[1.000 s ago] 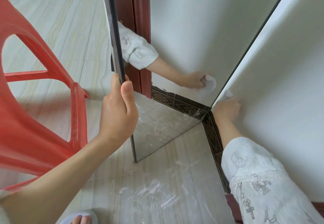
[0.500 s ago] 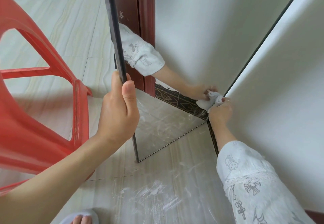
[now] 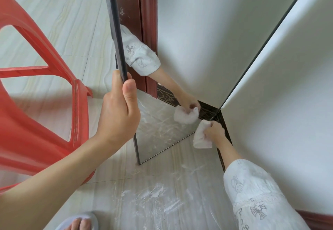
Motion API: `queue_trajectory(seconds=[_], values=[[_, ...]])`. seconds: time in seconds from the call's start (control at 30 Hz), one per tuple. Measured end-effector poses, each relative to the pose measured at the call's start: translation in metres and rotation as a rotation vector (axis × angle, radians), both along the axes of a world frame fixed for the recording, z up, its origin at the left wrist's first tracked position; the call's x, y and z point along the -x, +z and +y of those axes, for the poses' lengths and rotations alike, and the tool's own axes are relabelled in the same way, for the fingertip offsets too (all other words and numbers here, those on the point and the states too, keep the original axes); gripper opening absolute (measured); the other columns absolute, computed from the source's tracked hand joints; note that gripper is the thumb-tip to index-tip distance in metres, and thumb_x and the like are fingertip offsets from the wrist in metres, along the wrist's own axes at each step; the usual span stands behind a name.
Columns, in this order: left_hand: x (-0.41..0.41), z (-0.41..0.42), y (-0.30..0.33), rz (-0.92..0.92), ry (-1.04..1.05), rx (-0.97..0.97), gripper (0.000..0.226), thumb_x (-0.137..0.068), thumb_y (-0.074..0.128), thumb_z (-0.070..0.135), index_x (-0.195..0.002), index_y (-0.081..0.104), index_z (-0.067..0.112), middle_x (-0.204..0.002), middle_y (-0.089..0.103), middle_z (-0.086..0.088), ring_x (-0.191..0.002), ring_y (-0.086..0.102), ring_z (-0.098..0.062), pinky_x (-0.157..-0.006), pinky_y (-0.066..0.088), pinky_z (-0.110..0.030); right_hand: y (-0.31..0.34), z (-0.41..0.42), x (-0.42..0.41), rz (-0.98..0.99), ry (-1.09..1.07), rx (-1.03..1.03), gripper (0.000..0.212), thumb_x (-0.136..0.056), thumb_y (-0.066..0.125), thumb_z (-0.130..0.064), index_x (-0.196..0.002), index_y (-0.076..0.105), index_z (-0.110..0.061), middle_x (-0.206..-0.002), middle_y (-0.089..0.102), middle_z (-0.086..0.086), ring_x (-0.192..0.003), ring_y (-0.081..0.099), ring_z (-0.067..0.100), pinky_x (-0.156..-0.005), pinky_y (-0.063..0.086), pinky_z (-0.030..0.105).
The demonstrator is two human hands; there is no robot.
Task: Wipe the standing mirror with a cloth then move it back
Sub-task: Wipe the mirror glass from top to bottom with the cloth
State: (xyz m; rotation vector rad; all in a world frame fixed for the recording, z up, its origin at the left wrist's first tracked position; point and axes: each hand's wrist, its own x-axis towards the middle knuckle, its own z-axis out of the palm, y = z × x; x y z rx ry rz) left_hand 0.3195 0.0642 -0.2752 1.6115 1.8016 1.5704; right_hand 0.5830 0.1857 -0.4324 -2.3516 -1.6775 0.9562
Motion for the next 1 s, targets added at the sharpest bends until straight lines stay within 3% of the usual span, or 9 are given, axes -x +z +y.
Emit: queue_trajectory(seconds=[0.1,0.17,0.33,0.43,0.53,0.6,0.7,0.87,1.0], values=[[0.001,0.0,0.0,-0.001,-0.01,-0.005,0.05,-0.085,0.009,0.065,-0.089,0.029,0.019,-0.046,0.037,0.01,-0.045,0.043,-0.028,-0.04,0.031,-0.039,0.013,0.019,-0.007,-0.055,-0.248,-0.14,0.036,-0.089,0.048,-0.001,-0.123,0.045,0.009,-0.127,0.053,0.026,-0.12,0.05,0.036,-0.095,0.04,0.035],[0.001,0.001,0.0,0.004,-0.013,-0.022,0.05,-0.086,0.01,0.064,-0.09,0.029,0.018,-0.044,0.03,0.009,-0.046,0.043,-0.029,-0.037,0.029,-0.038,0.022,0.032,-0.011,-0.058,-0.332,-0.238,0.035,-0.091,0.047,-0.005,-0.123,0.044,0.01,-0.128,0.051,0.028,-0.122,0.048,0.037,-0.098,0.038,0.037],[0.002,0.002,-0.002,0.0,-0.026,-0.028,0.051,-0.085,0.009,0.065,-0.093,0.028,0.018,-0.043,0.033,0.008,-0.04,0.041,-0.019,-0.035,0.026,-0.028,0.035,0.041,-0.004,-0.119,-0.249,-0.452,0.033,-0.091,0.045,-0.002,-0.122,0.046,0.01,-0.126,0.049,0.029,-0.12,0.044,0.039,-0.096,0.034,0.037],[0.001,0.002,-0.003,0.001,-0.025,-0.042,0.045,-0.085,0.01,0.064,-0.088,0.029,0.024,-0.043,0.034,0.009,-0.038,0.039,-0.012,-0.035,0.024,-0.025,0.018,0.029,0.015,-0.081,-0.203,-0.434,0.038,-0.087,0.049,0.002,-0.125,0.043,0.007,-0.128,0.046,0.026,-0.117,0.045,0.037,-0.09,0.033,0.031],[0.0,0.002,-0.002,0.016,-0.02,-0.055,0.033,-0.085,0.01,0.062,-0.082,0.028,0.034,-0.046,0.037,0.01,-0.04,0.039,-0.009,-0.036,0.025,-0.02,-0.012,0.0,0.036,0.06,-0.248,-0.305,0.029,-0.087,0.054,0.0,-0.116,0.049,0.001,-0.122,0.05,0.022,-0.109,0.052,0.036,-0.085,0.041,0.035],[0.001,0.002,-0.001,0.017,-0.019,-0.061,0.029,-0.089,0.013,0.057,-0.08,0.028,0.034,-0.046,0.029,0.011,-0.041,0.038,-0.008,-0.038,0.026,-0.019,-0.03,-0.019,0.04,0.092,-0.144,-0.174,0.027,-0.092,0.049,-0.005,-0.118,0.05,0.002,-0.121,0.054,0.023,-0.112,0.052,0.035,-0.086,0.041,0.034],[0.006,0.002,-0.007,0.046,-0.054,-0.037,0.02,-0.093,0.017,0.047,-0.082,0.028,0.035,-0.048,0.037,0.014,-0.041,0.041,-0.011,-0.038,0.031,-0.022,-0.041,-0.024,0.03,0.056,-0.114,-0.064,0.038,-0.093,0.043,-0.004,-0.13,0.042,0.005,-0.129,0.051,0.023,-0.121,0.048,0.034,-0.093,0.039,0.033],[0.019,-0.007,-0.024,0.211,-0.12,0.131,0.02,-0.09,0.015,0.047,-0.083,0.03,0.036,-0.048,0.034,0.012,-0.047,0.047,-0.005,-0.041,0.023,-0.017,-0.032,-0.001,0.002,-0.002,-0.357,-0.096,0.038,-0.095,0.045,-0.01,-0.127,0.037,0.01,-0.13,0.046,0.031,-0.122,0.045,0.041,-0.096,0.04,0.04],[0.016,-0.01,-0.034,0.187,-0.085,0.18,0.027,-0.09,0.014,0.05,-0.088,0.03,0.029,-0.05,0.037,0.01,-0.042,0.044,-0.01,-0.043,0.022,-0.027,-0.026,0.017,-0.007,-0.026,-0.424,-0.224,0.037,-0.094,0.044,-0.007,-0.126,0.04,0.009,-0.13,0.048,0.028,-0.121,0.047,0.039,-0.099,0.039,0.041]])
